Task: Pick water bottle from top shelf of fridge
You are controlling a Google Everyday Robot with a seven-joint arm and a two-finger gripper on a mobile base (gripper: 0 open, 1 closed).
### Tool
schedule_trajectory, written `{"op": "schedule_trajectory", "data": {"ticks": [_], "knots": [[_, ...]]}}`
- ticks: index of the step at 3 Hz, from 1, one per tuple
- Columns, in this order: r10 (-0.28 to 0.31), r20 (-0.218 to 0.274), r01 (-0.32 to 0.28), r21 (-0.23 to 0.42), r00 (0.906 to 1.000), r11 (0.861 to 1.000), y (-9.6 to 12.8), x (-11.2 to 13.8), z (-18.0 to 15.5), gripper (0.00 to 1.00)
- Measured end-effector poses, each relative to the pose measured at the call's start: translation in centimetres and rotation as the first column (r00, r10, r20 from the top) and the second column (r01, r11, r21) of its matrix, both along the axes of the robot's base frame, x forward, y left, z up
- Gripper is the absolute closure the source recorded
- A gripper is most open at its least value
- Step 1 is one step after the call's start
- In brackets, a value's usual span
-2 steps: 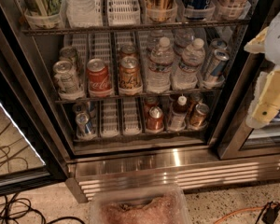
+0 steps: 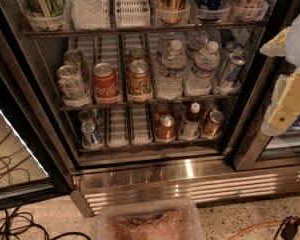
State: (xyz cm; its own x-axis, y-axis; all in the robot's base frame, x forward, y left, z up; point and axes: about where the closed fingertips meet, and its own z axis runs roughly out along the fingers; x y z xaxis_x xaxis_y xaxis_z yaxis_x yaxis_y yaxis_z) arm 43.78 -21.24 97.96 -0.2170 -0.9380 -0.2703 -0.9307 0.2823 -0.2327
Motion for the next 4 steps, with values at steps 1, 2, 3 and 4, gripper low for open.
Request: {"op": "schedule_trajectory", "data": {"ticks": [1,2,3,4], "knots": [[0.045,0.039,-0.051,0.179,0.9982,0.983,2.1,-0.5,0.9,0.00],[0.052,0.037,-0.059,0.197,0.9980,0.979,3.0,-0.8,1.3,0.00],[0.053,0.044,-0.061,0.199,0.9976,0.978,2.9,-0.9,1.2,0.00],[0.057,0.081,-0.080,0.324,0.9951,0.943,2.4,0.9,1.7,0.00]]}}
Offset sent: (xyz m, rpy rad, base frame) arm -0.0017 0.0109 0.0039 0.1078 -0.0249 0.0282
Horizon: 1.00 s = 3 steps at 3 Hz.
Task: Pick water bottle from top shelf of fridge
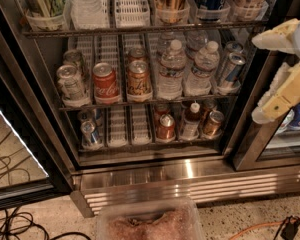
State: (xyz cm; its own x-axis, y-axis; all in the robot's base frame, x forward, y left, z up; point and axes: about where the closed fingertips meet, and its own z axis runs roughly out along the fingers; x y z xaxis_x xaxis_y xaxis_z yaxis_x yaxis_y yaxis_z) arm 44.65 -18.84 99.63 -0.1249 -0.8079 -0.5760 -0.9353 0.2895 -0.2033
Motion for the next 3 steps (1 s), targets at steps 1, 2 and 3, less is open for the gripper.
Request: {"op": "schedule_trajectory", "data": {"ticks": [1,2,3], "knots": [[0.031,0.019,-0.034,0.234,0.9993,0.972,2.5,2.8,1.9,0.00],[0.054,0.024,-0.059,0.464,0.9983,0.884,6.6,4.3,5.2,0.00],[0.115,0.055,-0.124,0.615,0.9919,0.779,10.1,3.0,9.3,0.00]]}}
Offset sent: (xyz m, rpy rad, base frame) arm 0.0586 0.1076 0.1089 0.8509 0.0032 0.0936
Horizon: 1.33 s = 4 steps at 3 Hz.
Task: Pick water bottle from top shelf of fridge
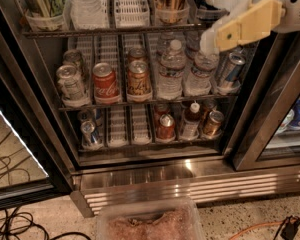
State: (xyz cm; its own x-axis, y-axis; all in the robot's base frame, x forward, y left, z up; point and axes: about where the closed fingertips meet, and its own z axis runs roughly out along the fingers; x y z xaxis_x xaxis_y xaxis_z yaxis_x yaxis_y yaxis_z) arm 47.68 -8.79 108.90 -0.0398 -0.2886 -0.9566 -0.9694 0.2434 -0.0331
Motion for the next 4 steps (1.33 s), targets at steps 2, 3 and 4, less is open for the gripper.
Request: {"op": "schedule_trajectory", "data": {"ticks": [2,3,4], "knots": [[0.116,0.025,-0.119,0.155,0.9929,0.981,2.4,-1.6,4.0,0.00],[0.117,0.027,-0.119,0.156,0.9928,0.981,2.5,-1.7,4.1,0.00],[0.124,0.081,-0.137,0.173,0.9889,0.975,5.1,-0.8,3.5,0.00]]}}
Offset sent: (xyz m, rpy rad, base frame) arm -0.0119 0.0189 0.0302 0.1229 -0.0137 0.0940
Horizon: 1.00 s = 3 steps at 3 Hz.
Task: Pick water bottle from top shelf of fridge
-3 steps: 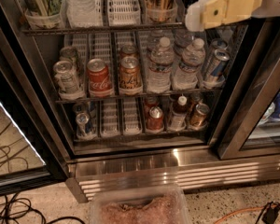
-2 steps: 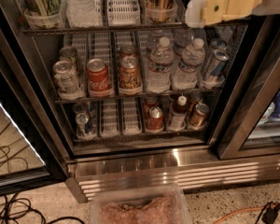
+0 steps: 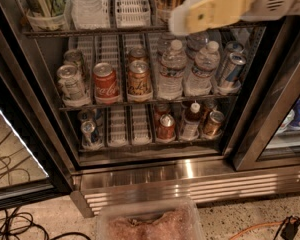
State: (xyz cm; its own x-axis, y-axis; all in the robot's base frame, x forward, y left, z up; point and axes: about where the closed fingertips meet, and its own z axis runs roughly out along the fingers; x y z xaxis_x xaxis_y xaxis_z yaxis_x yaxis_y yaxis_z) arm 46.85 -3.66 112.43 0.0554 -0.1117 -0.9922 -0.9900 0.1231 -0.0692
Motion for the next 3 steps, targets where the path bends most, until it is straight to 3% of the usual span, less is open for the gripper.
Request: {"op": "schedule_trajectory", "data": {"ticks": [1,2,3], "knots": [[-0.007,0.052,0.004,0.057,0.9986,0.998,3.6,1.5,-1.2,0.00],[-0.045,0.065,0.039,0.088,0.9969,0.995,5.9,2.6,-3.2,0.00],[-0.083,0.065,0.076,0.096,0.9944,0.992,6.7,3.7,-4.9,0.00]]}}
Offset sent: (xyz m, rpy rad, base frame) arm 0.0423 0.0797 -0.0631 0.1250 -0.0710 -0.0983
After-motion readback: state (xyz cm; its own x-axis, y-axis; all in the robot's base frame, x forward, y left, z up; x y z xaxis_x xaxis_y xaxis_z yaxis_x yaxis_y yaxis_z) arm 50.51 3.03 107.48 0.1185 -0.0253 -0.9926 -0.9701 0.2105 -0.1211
